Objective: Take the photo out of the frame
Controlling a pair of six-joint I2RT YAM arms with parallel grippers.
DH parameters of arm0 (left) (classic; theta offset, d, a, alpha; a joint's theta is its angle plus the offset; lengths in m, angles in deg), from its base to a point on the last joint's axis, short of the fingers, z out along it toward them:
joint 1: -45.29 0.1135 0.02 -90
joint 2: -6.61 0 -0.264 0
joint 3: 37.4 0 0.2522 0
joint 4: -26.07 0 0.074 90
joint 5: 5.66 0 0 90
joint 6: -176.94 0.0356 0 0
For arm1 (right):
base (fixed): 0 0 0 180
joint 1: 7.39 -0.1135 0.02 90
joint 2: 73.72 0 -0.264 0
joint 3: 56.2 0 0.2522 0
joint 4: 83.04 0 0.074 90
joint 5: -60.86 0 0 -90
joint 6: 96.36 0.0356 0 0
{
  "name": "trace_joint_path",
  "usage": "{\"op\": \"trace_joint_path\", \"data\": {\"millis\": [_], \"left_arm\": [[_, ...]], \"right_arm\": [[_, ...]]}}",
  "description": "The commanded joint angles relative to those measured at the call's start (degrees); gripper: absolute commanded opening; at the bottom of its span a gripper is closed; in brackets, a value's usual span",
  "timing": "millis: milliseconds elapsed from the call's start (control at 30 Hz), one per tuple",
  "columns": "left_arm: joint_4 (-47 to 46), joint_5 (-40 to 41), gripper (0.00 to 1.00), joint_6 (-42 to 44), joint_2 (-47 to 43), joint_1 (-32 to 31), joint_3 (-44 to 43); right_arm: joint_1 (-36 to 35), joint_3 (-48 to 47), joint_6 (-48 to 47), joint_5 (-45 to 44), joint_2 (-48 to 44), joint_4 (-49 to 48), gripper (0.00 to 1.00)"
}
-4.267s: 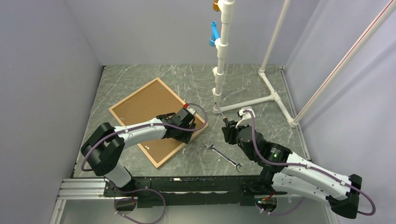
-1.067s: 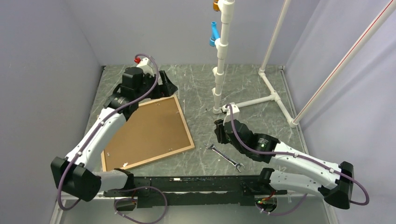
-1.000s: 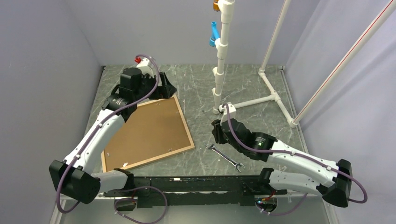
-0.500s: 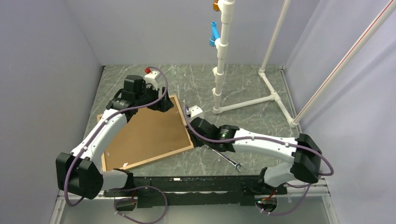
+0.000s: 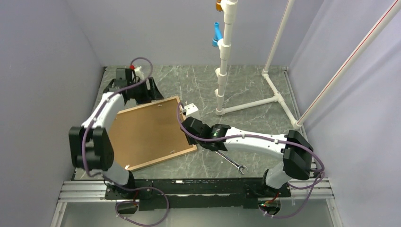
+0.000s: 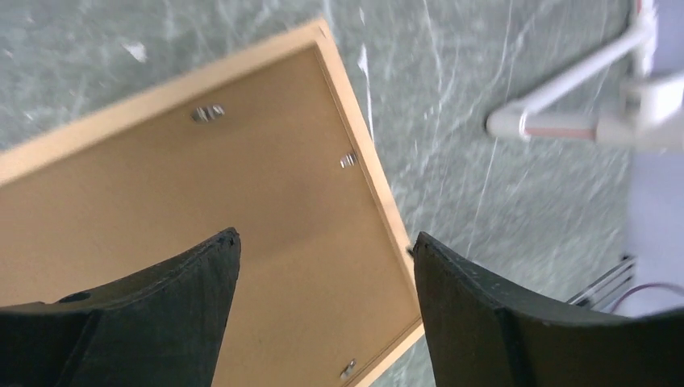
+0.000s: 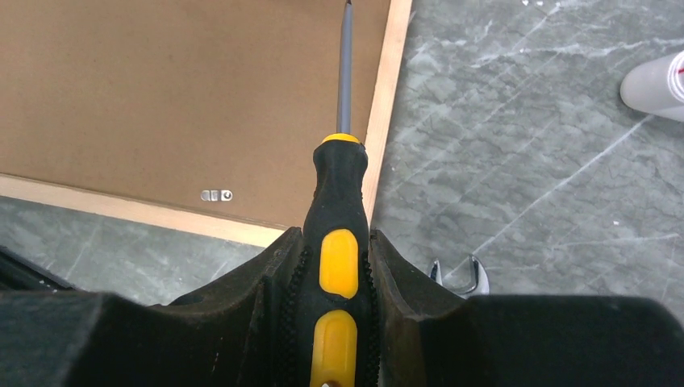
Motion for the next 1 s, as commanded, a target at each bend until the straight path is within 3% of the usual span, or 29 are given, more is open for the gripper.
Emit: {"op": "trace_joint_path", "data": {"millis": [0,200,333,500,767,967], "left_arm": [[2.5,-8.1,0.80,-6.4,10.8,7.2,-10.7],[-4.3,-13.8,0.72,-7.1,19.6,14.6,-9.9],[-6.6,-19.9,0.65,-7.7,23.4,15.9,-9.7],[-3.6,-14.6,0.65,-5.2,24.7,16.6,-11.4],[-3.2,-16.2,0.64,-5.0,29.7,18.2,-12.9],[-1.3,-12.2,0.64,-3.0,30.7,18.9,-13.7]], "right_arm": [[0.2,-0.5,-1.7,-1.5,0.4,-6.0,0.00],[2.2,-0.2,-4.5,0.4,1.9,-8.5,0.00],[3.4,1.2,-6.1,1.4,2.3,-10.0,0.00],[5.1,2.0,-5.8,3.0,3.1,-11.2,0.00],[5.1,2.1,-6.1,3.0,3.4,-10.5,0.00],[5.1,0.9,-5.4,3.5,4.9,-9.7,0.00]]}}
